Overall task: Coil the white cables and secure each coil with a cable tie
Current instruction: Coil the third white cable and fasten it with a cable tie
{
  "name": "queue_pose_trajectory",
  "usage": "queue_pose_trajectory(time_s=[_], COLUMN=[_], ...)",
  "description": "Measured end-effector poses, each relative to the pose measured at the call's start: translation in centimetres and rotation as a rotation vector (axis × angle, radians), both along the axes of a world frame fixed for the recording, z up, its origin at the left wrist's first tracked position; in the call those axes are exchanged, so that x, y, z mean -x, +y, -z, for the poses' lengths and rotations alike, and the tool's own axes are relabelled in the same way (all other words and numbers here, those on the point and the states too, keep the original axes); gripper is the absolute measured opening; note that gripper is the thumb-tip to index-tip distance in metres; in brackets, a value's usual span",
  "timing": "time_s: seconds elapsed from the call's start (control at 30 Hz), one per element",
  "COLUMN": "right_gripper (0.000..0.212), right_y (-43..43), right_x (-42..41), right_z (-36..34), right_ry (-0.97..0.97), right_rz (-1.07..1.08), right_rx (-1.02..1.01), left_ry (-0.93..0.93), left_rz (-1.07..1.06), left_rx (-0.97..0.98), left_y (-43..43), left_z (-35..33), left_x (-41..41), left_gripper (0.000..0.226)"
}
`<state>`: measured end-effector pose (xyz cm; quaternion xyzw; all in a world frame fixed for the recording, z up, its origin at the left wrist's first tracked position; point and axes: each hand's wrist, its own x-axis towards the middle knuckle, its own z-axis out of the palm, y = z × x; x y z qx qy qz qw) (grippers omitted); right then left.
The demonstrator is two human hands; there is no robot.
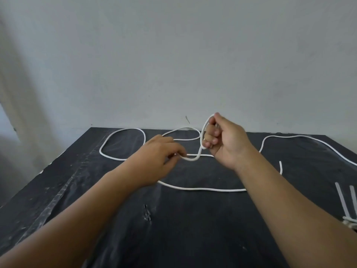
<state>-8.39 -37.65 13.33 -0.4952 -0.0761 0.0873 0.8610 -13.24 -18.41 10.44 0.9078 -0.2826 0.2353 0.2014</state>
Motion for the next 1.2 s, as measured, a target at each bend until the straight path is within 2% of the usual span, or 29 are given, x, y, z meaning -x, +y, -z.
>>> queue_pose_trajectory(time_s=[0.17, 0.27, 0.4, 0.5, 0.57, 0.63, 0.73, 0.8, 1.0, 1.13, 1.2], right_gripper=[0.031, 0.035, 0.04, 0.053, 0.052, 0.045, 0.042, 0.043, 0.049, 0.044, 0.043], right_y=[1.4, 1.8, 1.3, 0.8, 0.6, 0.5, 0.7, 0.9, 1.0, 1.2, 1.3], right_x=[1.6, 2.8, 4.1, 4.9, 5.4, 5.6, 5.4, 5.3, 4.7, 4.7, 4.8], right_z=[1.8, 2.4, 2.9, 2.8, 2.4, 2.1, 1.6, 1.5, 1.8, 2.0, 2.2], right_ry=[-0.126, -0.196, -0.069, 0.058, 0.088, 0.083, 0.064, 0.067, 0.12, 0.15, 0.161], right_rz=[-0.087, -0.192, -0.336, -0.468, -0.564, -0.604, -0.568, -0.543, -0.531, -0.544, -0.594], right_rx=[0.347, 0.491, 0.409, 0.311, 0.218, 0.128, 0.075, 0.053, 0.104, 0.098, 0.067], left_ry=[-0.012, 0.007, 0.082, 0.157, 0.228, 0.359, 0.624, 0.719, 0.725, 0.638, 0.599], left_rz=[0.122, 0.072, 0.016, 0.02, 0.01, 0.041, 0.152, 0.19, 0.192, 0.065, 0.046], left_rx=[0.017, 0.119, 0.208, 0.236, 0.29, 0.369, 0.614, 0.735, 0.856, 0.705, 0.703], left_y=[-1.3, -1.4, -0.9, -0.7, -0.7, -1.1, -1.7, -1.6, -0.8, -0.5, -0.5], left_z=[-1.5, -2.5, -3.7, -3.9, -3.9, -3.8, -4.0, -4.0, -2.8, -2.7, -2.9], left_x=[0.8, 0.9, 1.0, 1.0, 0.9, 0.9, 1.2, 1.3, 1.0, 0.6, 0.4], left_gripper=[0.02, 0.012, 0.007, 0.006, 0.005, 0.011, 0.018, 0.019, 0.017, 0.02, 0.02])
